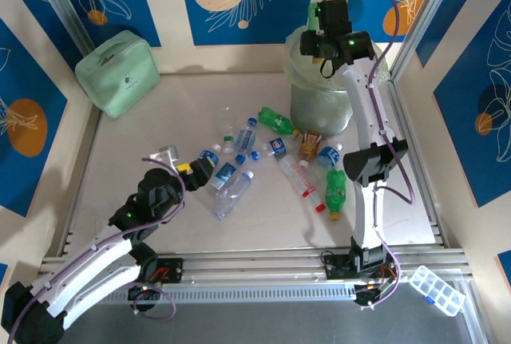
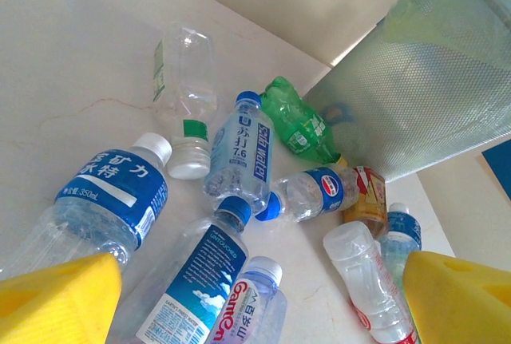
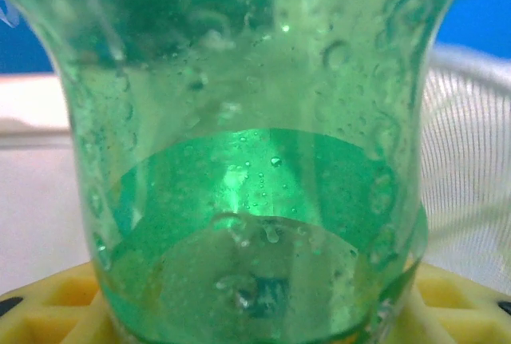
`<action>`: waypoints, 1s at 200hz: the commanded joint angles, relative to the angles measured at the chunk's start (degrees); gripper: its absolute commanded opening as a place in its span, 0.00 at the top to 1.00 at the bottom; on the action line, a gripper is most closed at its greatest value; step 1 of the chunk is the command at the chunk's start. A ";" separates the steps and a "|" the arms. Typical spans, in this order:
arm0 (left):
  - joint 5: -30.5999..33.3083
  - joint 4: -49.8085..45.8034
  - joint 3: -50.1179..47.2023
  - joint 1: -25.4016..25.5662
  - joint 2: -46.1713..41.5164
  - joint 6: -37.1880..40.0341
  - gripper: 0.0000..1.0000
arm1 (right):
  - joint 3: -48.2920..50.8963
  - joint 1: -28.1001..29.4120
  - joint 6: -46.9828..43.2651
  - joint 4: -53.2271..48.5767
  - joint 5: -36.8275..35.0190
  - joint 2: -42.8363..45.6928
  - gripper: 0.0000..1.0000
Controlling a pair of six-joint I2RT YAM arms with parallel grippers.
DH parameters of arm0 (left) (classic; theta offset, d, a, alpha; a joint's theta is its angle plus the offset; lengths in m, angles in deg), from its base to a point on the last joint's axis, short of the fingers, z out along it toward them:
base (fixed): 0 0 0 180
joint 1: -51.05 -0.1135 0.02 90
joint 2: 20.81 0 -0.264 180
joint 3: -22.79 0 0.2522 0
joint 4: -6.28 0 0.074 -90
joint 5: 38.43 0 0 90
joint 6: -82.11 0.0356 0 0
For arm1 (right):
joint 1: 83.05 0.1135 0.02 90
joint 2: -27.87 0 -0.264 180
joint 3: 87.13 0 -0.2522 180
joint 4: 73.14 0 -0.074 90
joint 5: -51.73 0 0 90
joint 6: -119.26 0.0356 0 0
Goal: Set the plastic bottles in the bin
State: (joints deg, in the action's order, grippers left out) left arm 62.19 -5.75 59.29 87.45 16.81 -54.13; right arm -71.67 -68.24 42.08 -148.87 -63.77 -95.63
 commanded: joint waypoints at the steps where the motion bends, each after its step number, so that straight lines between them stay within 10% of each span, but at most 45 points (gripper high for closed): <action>1: 0.81 -0.77 -0.33 0.36 -0.97 -0.75 0.09 | 2.61 -1.48 3.87 -5.03 3.57 0.62 0.63; 200: 1.34 -0.71 0.26 0.34 1.99 0.09 0.09 | 7.58 -4.69 -2.62 -6.54 9.08 -10.37 0.40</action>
State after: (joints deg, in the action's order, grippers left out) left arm 62.60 -6.34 59.14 87.45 18.23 -54.94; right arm -61.55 -72.83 41.31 -154.08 -55.79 -104.73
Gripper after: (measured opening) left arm 0.906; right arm 0.584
